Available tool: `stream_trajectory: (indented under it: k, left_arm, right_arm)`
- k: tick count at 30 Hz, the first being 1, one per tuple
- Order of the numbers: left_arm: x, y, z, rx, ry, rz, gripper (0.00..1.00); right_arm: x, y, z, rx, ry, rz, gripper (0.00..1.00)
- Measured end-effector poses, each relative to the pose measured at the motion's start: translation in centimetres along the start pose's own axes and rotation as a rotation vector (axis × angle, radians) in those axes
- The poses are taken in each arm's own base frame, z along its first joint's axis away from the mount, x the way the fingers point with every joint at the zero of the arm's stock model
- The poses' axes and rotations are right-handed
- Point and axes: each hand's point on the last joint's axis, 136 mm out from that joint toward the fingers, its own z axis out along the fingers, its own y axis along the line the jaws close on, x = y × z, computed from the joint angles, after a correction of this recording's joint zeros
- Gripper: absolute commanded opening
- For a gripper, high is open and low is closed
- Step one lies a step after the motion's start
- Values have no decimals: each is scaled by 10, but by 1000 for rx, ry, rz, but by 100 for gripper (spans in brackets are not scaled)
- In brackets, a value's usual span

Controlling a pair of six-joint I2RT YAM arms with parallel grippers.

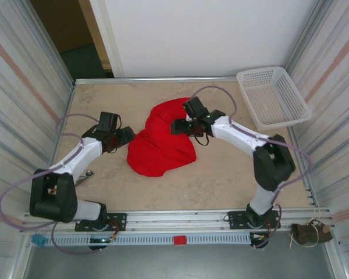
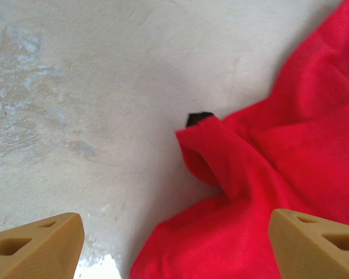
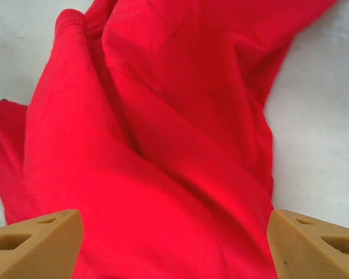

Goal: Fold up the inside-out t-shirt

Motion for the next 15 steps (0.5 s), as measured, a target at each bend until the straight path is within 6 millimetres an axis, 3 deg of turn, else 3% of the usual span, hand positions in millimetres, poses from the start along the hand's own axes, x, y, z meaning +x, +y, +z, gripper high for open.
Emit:
stream_trajectory:
  k: [4, 8, 10, 11, 12, 14, 15]
  left_arm:
    - [-4, -4, 19, 15, 48, -31, 84]
    - [-6, -13, 33, 47, 73, -54, 82]
    - [-3, -16, 42, 61, 93, -68, 77]
    - [-1, -16, 46, 65, 104, -75, 70]
    - [2, -17, 52, 68, 119, -82, 57]
    - [7, -17, 59, 72, 142, -93, 19]
    - [9, -17, 62, 72, 151, -94, 5]
  right_arm:
    - [-17, 13, 36, -10, 37, -39, 83]
    - [-28, 19, 60, -7, 51, -57, 82]
    - [-29, 19, 70, -14, 69, -53, 76]
    - [-30, 19, 74, -19, 76, -49, 66]
    - [-31, 19, 79, -29, 85, -39, 46]
    - [-33, 16, 85, -49, 104, -24, 7]
    - [-34, 14, 86, -61, 113, -13, 0]
